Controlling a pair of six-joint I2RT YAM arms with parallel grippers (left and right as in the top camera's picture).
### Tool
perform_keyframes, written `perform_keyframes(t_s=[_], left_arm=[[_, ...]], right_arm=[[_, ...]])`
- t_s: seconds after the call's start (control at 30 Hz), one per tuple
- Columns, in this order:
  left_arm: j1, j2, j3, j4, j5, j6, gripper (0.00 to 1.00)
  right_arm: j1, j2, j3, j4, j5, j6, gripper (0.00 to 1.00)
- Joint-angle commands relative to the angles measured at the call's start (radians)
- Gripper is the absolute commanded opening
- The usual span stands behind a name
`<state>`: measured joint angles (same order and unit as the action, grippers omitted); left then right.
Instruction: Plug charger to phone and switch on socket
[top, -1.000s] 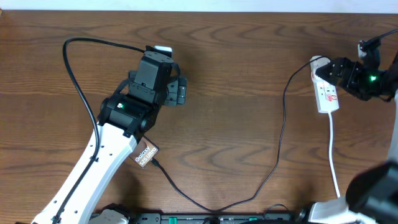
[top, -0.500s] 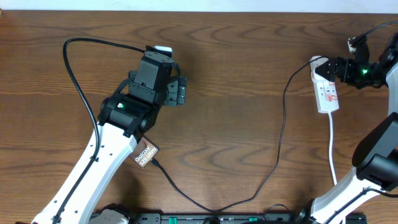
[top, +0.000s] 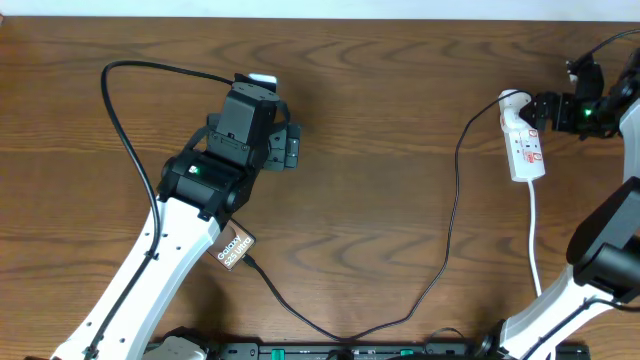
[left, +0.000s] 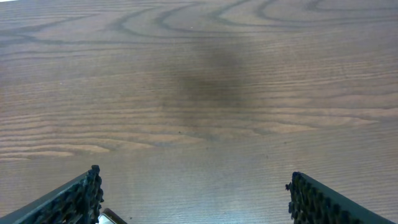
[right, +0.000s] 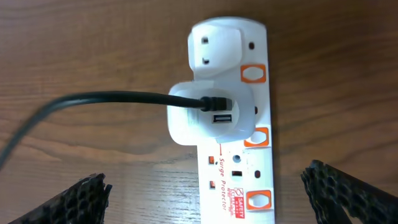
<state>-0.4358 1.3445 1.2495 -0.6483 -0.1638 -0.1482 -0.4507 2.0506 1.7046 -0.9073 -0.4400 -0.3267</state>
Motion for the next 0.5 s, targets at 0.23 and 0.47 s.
perform_keyframes(t_s=[0.23, 0.47], left_arm=[[-0.002, 0.004, 0.017, -0.002, -0.017, 0.017, 0.92], [-0.002, 0.004, 0.017, -0.002, -0.016, 0.017, 0.92]], right_arm=[[0.0, 0.14, 0.018, -0.003, -0.083, -0.058, 0.99], [0.0, 0.14, 0.018, 0.003, -0.11, -0.064, 0.99]])
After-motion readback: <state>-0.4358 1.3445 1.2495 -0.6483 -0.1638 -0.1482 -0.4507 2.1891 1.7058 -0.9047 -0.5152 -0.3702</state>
